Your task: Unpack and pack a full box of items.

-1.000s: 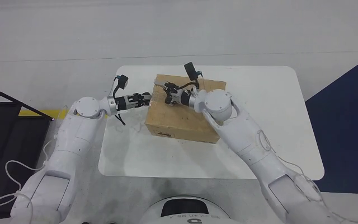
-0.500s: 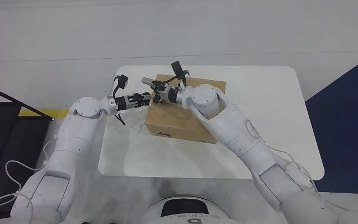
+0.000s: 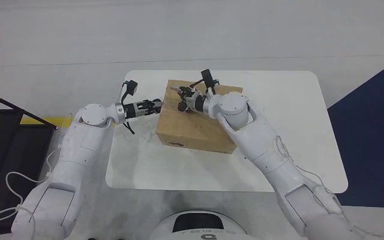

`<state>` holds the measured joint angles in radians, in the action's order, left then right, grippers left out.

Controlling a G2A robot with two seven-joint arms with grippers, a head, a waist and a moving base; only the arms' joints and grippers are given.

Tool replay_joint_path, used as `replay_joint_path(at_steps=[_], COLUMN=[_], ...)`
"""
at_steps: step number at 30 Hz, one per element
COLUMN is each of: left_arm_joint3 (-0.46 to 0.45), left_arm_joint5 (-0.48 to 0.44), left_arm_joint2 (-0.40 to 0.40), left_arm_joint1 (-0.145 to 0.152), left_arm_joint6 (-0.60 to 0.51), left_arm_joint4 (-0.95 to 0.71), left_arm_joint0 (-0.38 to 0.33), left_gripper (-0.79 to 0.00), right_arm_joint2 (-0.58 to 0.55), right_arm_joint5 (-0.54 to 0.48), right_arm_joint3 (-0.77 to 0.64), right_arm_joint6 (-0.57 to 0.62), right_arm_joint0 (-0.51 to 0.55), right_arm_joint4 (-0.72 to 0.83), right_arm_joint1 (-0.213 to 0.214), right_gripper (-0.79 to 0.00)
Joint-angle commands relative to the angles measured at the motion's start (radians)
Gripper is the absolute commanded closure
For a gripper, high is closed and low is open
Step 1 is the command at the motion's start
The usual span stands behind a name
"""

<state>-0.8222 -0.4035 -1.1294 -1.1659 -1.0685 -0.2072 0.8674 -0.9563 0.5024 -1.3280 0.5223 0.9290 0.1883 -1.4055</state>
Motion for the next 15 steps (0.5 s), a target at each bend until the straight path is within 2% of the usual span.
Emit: replay_joint_path(at_steps=[1, 8, 15], left_arm_joint3=[0.000, 0.000, 0.000], left_arm_joint5=[0.000, 0.000, 0.000], left_arm_joint2=[0.000, 0.000, 0.000], left_arm_joint1=[0.000, 0.000, 0.000], left_arm_joint6=[0.000, 0.000, 0.000], left_arm_joint4=[0.000, 0.000, 0.000], left_arm_joint0=[0.000, 0.000, 0.000], left_gripper=[0.000, 0.000, 0.000], right_arm_joint2=[-0.037, -0.165, -0.273], right_arm_joint5=[0.048, 0.135, 0.169], right_arm_joint3=[-0.046, -0.199, -0.376], right_arm_joint6=[-0.005, -0.019, -0.053], right_arm_joint0=[0.037, 0.146, 0.270], right_arm_joint4=[-0.027, -0.080, -0.110], right_arm_joint1=[0.015, 0.056, 0.083], right_gripper=[-0.785, -0.785, -0.785])
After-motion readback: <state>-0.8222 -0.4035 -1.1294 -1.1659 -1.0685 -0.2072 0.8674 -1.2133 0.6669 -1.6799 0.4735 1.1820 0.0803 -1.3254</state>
